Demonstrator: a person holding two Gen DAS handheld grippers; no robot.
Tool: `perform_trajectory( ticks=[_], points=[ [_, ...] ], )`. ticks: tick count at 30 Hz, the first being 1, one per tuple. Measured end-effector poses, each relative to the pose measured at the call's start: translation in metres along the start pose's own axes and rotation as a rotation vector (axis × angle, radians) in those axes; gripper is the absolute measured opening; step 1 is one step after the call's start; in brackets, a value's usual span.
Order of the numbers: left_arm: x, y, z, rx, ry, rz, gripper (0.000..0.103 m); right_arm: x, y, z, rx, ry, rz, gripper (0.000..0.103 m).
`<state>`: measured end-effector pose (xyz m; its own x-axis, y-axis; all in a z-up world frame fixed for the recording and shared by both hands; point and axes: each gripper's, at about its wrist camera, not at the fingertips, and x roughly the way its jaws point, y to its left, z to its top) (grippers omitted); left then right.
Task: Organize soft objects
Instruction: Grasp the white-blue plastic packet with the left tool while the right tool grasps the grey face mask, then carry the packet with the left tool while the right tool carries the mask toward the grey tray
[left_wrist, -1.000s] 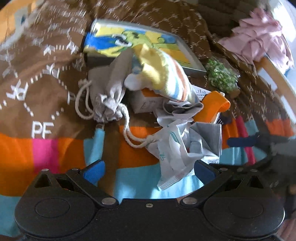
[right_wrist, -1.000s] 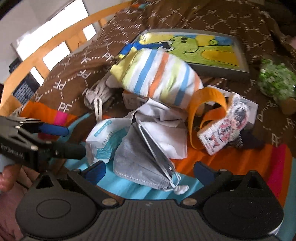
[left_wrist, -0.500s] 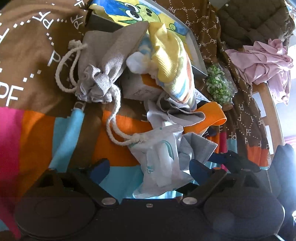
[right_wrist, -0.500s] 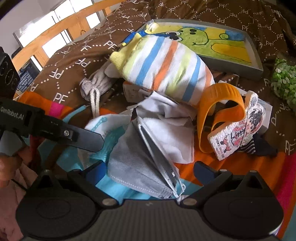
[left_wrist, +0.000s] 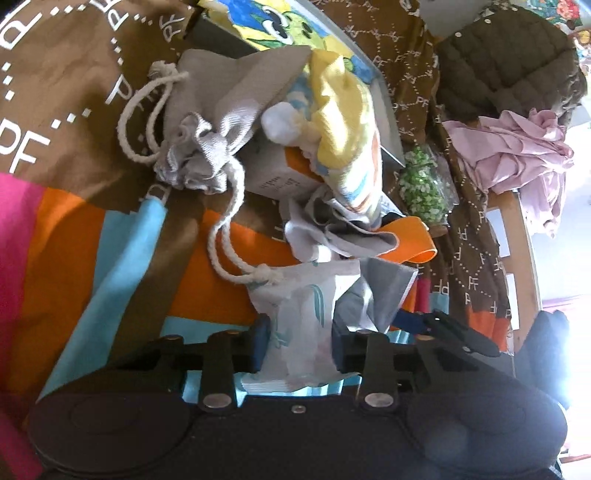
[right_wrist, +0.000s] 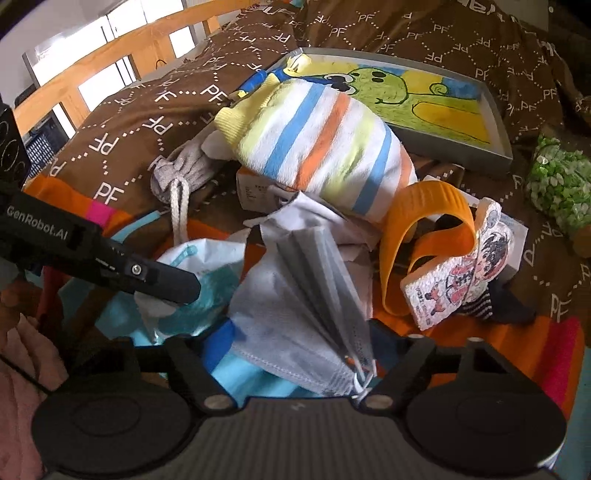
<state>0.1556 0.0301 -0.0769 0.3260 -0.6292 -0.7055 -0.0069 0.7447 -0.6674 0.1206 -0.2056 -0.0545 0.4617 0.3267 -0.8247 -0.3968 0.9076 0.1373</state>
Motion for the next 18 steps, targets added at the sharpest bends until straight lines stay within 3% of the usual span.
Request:
perform_trajectory(
  ticks=[6,9,18],
  points=[
    [-0.010,-0.008,-0.005,0.034,-0.038,-0.031,0.025,-0.003,-0.004,-0.001,0.030,-0.011,-0.009,0.036],
    [-0.017,-0.013,-0.007,0.054,-0.063,-0.053,0.024,-0.006,-0.006,-0.002,0.040,-0.025,-0.009,0.024],
    [-0.046,-0.031,-0.012,0.173,-0.200,-0.087,0.024,-0.029,0.002,-0.005,-0.021,-0.117,0.018,0.014]
  ],
)
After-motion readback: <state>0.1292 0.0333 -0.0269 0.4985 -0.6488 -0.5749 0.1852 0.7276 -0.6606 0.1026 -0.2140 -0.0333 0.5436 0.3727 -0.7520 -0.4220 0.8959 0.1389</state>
